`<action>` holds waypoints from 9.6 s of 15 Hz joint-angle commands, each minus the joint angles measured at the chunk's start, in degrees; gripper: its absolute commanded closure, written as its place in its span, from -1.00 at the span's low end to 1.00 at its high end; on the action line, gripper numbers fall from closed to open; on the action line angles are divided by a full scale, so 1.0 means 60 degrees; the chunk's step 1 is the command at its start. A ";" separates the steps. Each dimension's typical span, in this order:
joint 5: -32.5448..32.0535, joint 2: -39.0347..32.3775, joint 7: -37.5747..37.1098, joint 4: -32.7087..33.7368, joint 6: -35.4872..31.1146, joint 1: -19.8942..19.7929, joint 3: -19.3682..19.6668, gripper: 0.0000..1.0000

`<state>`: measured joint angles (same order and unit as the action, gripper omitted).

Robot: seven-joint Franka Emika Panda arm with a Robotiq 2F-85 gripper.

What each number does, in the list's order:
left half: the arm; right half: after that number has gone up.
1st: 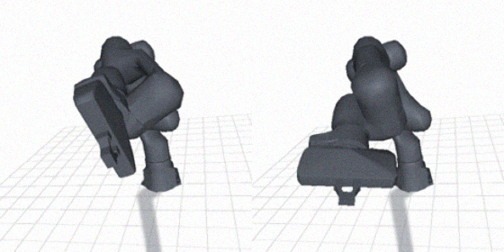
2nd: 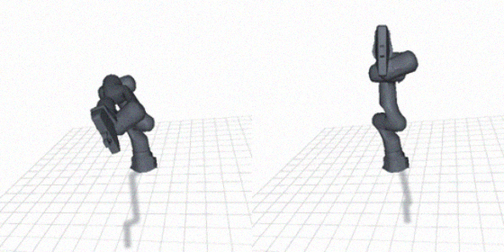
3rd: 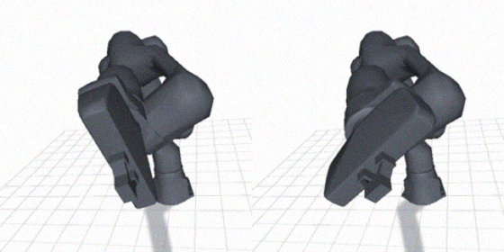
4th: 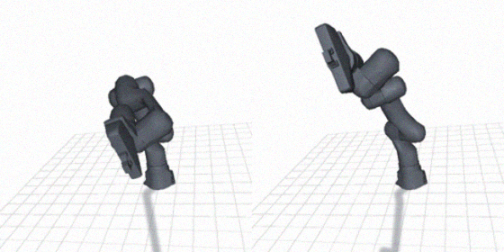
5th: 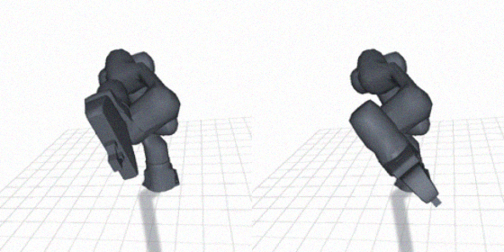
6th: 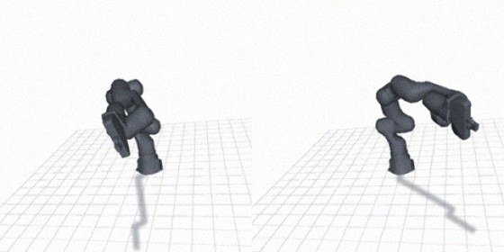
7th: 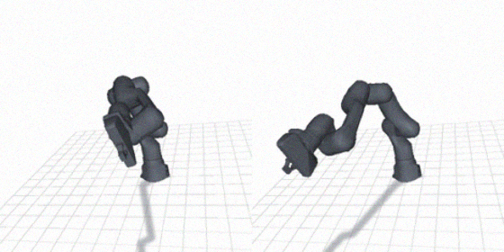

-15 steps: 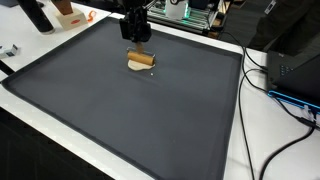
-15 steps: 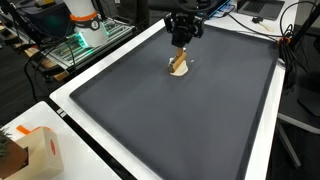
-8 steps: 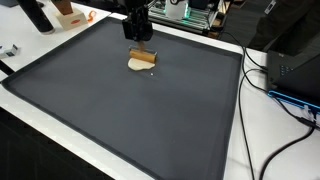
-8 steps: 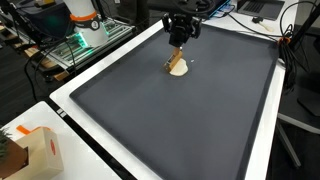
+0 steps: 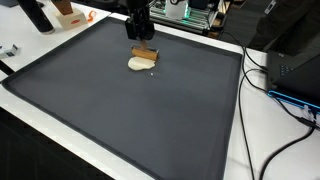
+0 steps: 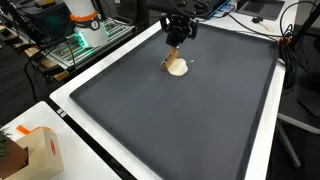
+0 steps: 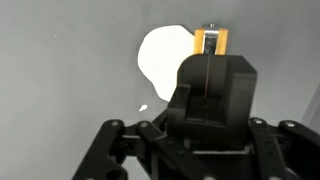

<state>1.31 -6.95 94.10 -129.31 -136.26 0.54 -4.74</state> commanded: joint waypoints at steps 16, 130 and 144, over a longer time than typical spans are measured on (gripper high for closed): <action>-0.0006 0.2264 -0.0324 -0.0665 0.0553 0.0077 0.0334 0.53; -0.1431 0.0910 -1.4818 0.1258 0.1312 -0.0044 0.0746 0.53; -0.3447 0.0289 -2.0922 0.2595 0.5183 0.0514 0.0495 0.53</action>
<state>-17.33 -3.73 -27.32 -115.76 -108.52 2.76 -1.51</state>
